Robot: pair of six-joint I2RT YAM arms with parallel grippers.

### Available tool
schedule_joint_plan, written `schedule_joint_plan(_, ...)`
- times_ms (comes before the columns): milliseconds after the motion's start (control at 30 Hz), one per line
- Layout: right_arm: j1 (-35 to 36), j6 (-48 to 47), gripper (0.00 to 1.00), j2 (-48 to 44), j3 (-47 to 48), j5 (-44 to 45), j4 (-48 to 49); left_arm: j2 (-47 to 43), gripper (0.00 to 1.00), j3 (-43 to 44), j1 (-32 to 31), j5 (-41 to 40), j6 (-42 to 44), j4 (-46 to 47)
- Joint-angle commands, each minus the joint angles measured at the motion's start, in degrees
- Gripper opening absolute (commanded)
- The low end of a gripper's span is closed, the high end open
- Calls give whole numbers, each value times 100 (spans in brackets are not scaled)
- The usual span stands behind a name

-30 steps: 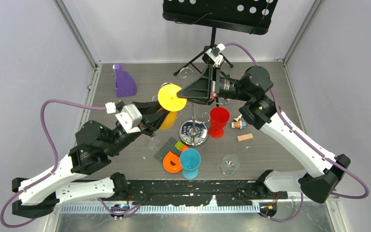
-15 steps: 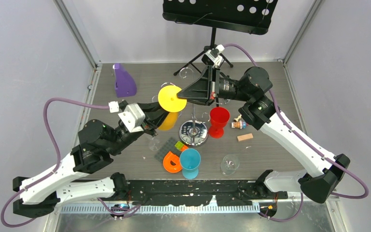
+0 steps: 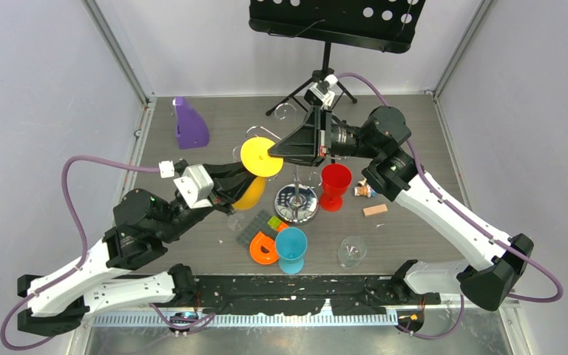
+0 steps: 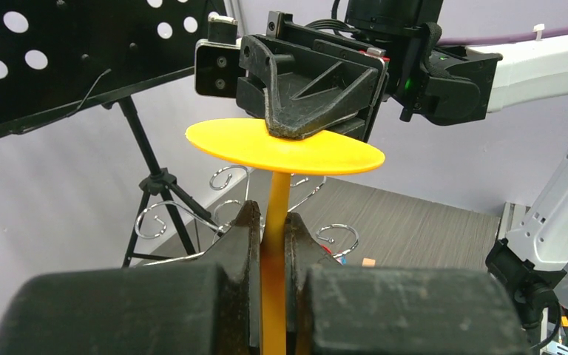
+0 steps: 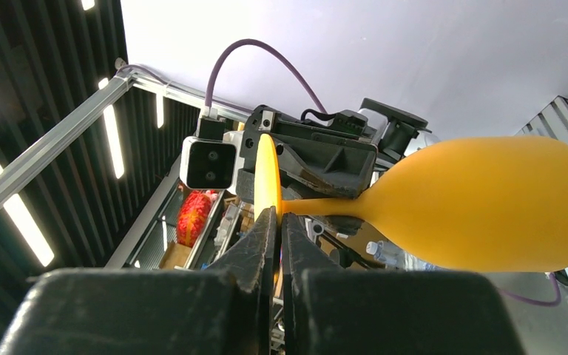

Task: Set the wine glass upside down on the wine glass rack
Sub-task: Turn the wine glass upside down at the wine rack.

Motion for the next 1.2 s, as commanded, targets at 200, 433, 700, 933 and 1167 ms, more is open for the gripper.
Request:
schedule_joint_plan(200,-80,-29,14,-138,59,125,641,-156,0,-41,-15,-32,-137,-288)
schedule_joint_plan(433,-133,-418,40,-131,228,95,335,-280,0,-86,-9,-90,-235,-387)
schedule_joint_plan(700,-471,-1361,49,-164,515,55,-587,-640,0,-151,-7,-269,-344,-636)
schedule_joint_plan(933,-1353,-4129,50,-183,1296,301,-2815,-1088,0,-570,-12,-729,-792,-760)
schedule_joint_plan(1167,-1311,-7615,62,-92,2211,3073,-5341,-1256,0,-913,-17,-819,-1223,-675)
